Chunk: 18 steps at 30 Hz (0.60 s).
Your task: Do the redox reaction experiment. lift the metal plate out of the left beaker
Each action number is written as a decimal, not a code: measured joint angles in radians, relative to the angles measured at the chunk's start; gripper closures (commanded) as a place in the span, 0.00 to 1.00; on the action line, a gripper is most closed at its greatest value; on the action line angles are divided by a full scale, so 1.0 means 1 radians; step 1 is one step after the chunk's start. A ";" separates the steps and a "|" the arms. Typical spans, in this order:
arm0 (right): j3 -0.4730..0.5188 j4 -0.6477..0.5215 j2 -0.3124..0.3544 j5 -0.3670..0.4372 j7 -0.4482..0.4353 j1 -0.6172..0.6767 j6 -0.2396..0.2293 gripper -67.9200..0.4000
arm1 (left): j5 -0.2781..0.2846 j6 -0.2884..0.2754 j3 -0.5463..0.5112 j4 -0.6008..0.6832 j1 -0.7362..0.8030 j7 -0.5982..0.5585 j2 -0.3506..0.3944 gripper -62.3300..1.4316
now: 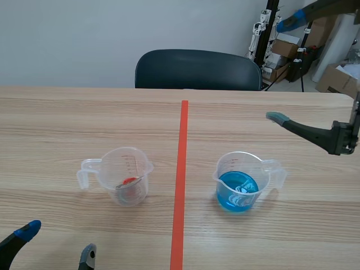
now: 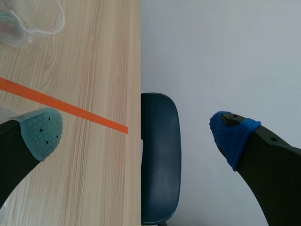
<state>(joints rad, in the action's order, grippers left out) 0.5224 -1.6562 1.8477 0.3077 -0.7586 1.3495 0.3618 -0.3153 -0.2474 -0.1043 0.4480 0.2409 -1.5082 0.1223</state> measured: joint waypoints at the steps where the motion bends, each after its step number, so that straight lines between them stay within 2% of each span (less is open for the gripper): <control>1: 0.000 0.000 -0.008 0.004 -0.002 0.000 0.010 0.00 | 0.000 0.000 0.000 0.000 0.000 0.000 0.000 0.00; 4: 0.008 0.000 -0.058 0.011 -0.032 0.000 0.015 0.00 | 0.000 0.000 0.000 0.000 0.000 0.000 0.000 0.00; 8: 0.063 -0.003 -0.166 0.011 -0.072 0.000 -0.009 0.00 | 0.000 0.000 0.000 0.000 0.000 0.000 0.000 0.00; 9: 0.087 -0.008 -0.196 0.011 -0.074 0.000 -0.034 0.00 | 0.000 0.000 0.000 0.000 0.000 0.000 0.000 0.00; 10: 0.110 -0.013 -0.225 0.010 -0.084 0.000 -0.078 0.00 | -0.001 0.000 0.000 0.000 0.000 0.000 0.000 0.00; 13: 0.163 -0.025 -0.303 -0.011 -0.129 0.000 -0.244 0.00 | -0.001 0.000 0.000 0.000 0.000 0.000 0.000 0.00; 14: 0.172 -0.025 -0.327 -0.009 -0.155 0.000 -0.283 0.00 | 0.000 0.000 0.000 0.000 0.000 0.000 0.000 0.00; 16: 0.186 -0.025 -0.370 -0.013 -0.193 0.000 -0.352 0.00 | -0.001 0.000 0.000 0.000 0.000 0.000 0.000 0.00; 18: 0.190 -0.026 -0.398 -0.032 -0.205 0.000 -0.397 0.00 | -0.001 0.000 0.000 0.000 0.000 0.000 0.000 0.00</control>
<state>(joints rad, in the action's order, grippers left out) 0.7120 -1.6817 1.4494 0.2756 -0.9638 1.3499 -0.0349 -0.3161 -0.2474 -0.1043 0.4480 0.2409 -1.5082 0.1223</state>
